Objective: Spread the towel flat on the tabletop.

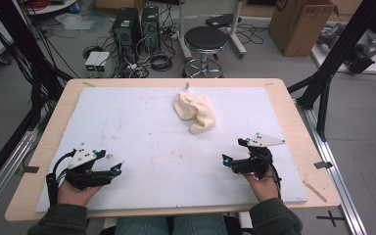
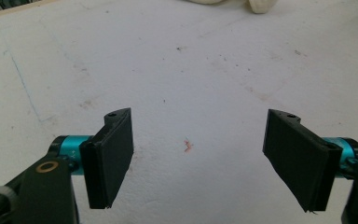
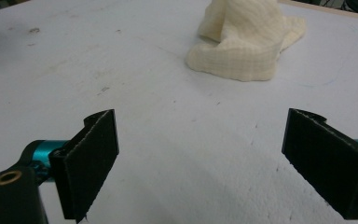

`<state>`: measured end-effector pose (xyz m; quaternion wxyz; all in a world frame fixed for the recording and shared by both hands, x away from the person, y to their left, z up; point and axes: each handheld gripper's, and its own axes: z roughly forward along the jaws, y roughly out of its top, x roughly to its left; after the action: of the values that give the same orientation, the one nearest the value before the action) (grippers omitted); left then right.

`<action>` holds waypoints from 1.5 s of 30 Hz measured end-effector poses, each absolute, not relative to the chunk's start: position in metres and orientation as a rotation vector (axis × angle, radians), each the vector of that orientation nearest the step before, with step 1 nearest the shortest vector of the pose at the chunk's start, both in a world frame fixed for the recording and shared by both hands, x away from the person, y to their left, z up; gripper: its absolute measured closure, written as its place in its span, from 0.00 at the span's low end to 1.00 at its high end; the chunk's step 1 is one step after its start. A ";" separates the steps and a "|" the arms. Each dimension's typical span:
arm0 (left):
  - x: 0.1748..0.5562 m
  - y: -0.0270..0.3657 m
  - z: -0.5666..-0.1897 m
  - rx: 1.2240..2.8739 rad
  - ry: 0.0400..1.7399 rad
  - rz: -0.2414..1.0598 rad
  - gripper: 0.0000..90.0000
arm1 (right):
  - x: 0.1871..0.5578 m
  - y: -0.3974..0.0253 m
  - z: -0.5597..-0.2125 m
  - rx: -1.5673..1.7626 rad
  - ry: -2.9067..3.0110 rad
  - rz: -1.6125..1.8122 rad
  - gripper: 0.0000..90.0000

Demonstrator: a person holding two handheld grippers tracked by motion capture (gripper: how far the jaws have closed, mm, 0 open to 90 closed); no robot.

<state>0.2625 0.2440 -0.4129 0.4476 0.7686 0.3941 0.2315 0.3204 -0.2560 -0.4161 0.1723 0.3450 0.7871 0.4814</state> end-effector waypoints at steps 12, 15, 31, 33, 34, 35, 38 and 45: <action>0.264 0.245 -0.412 1.886 0.978 0.572 0.28 | 0.347 -0.254 -0.412 1.015 2.263 1.322 0.11; 0.264 0.246 -0.412 1.884 0.977 0.570 0.28 | 0.352 -0.253 -0.410 1.020 2.260 1.334 0.11; 0.268 0.245 -0.412 1.884 0.973 0.571 0.28 | 0.394 -0.237 -0.387 0.994 2.260 1.327 0.11; 0.268 0.246 -0.411 1.883 0.971 0.574 0.28 | 0.400 -0.235 -0.385 1.003 2.261 1.323 0.11; 0.268 0.246 -0.411 1.880 0.971 0.574 0.28 | 0.405 -0.232 -0.384 1.007 2.262 1.315 0.11; 0.268 0.246 -0.411 1.880 0.973 0.573 0.28 | 0.405 -0.232 -0.384 1.007 2.262 1.315 0.11; 0.268 0.246 -0.411 1.883 0.971 0.572 0.28 | 0.413 -0.227 -0.383 1.012 2.264 1.312 0.11; 0.268 0.247 -0.412 1.880 0.977 0.570 0.28 | 0.433 -0.211 -0.379 1.024 2.281 1.293 0.11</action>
<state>0.2681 0.2467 -0.4116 0.4562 0.7624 0.3963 0.2314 0.4331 -0.2115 -0.3790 0.1625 0.3589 0.7996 0.4532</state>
